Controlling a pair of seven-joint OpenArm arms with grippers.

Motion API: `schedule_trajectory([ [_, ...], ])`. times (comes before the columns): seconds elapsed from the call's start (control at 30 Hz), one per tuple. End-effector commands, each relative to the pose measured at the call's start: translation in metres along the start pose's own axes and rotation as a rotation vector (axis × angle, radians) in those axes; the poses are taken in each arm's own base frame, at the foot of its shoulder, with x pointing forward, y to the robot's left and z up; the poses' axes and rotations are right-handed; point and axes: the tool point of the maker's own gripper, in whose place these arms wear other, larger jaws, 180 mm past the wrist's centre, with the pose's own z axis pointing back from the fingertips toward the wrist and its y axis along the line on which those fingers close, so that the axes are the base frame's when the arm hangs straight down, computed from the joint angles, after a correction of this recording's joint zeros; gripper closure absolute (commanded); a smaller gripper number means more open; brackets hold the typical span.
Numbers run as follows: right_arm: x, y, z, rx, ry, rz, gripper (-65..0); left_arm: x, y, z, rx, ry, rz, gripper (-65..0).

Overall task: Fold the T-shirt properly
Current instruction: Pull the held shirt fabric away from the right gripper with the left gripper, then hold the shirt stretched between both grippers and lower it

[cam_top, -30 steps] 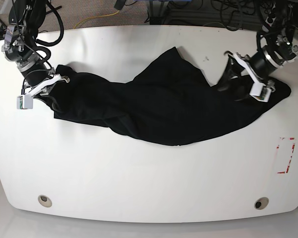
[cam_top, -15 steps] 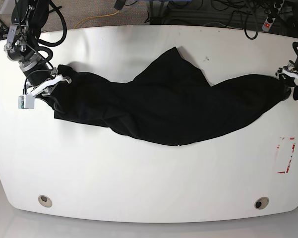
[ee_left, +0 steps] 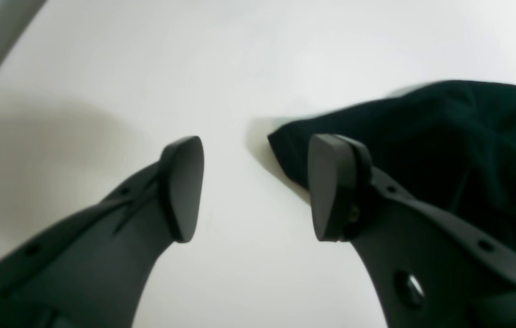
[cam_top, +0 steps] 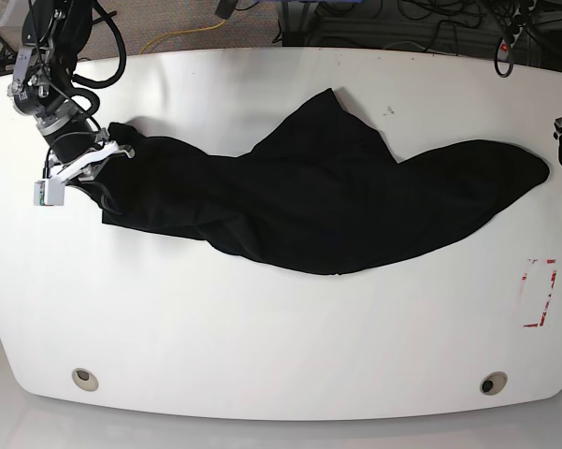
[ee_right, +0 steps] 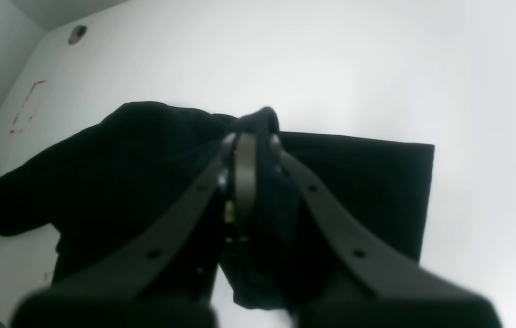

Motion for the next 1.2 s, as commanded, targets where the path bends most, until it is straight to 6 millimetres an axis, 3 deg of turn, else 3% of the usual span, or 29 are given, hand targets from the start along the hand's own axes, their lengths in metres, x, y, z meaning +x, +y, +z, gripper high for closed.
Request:
schedule_trajectory([
  [0.0,0.015,0.003,0.002,0.015,-0.047,0.021,0.0,0.018,-0.006,-0.002,-0.057,-0.045,-0.033,-34.4],
  [0.33,0.014,0.003,0.002,0.014,-0.045,0.022,0.0,0.01,-0.027,-0.018,-0.106,-0.012,-0.07,-34.4],
  [0.73,0.014,0.003,0.003,0.012,-0.045,0.02,0.0,-0.011,-0.003,-0.038,-0.027,0.057,-0.074,-34.4],
  [1.03,0.014,0.003,0.003,0.012,-0.045,0.02,0.0,-0.026,-0.031,-0.051,-0.097,0.106,-0.103,-34.4],
  [1.17,0.014,0.003,0.003,0.012,-0.045,0.02,0.0,-0.029,-0.034,-0.052,-0.104,0.113,-0.104,-34.4],
])
